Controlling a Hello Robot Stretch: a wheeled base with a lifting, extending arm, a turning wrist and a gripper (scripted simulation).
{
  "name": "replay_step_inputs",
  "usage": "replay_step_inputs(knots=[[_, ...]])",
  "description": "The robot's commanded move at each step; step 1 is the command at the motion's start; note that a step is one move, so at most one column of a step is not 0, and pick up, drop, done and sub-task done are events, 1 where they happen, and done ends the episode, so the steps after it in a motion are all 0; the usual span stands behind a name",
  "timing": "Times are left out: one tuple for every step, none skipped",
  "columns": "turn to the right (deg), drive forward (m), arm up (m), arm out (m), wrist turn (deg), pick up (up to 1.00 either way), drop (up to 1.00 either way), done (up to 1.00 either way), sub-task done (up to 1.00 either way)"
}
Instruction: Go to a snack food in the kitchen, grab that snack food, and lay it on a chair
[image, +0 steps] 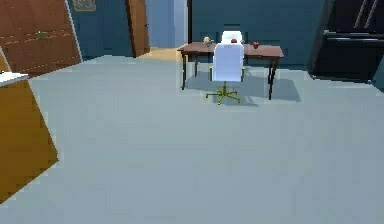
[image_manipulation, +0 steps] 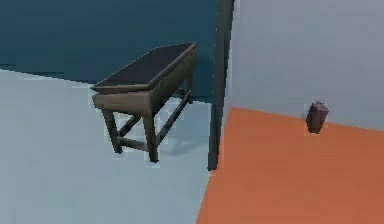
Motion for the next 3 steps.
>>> replay_step_inputs(knots=[[0.0,0.85,0.0,0.0,0.0,0.0,0.0,0.0,0.0],[-15.0,0.0,0.0,0.0,0.0,0.0,0.0,0.0,0.0],[0.0,1.0,0.0,0.0,0.0,0.0,0.0,0.0,0.0]])
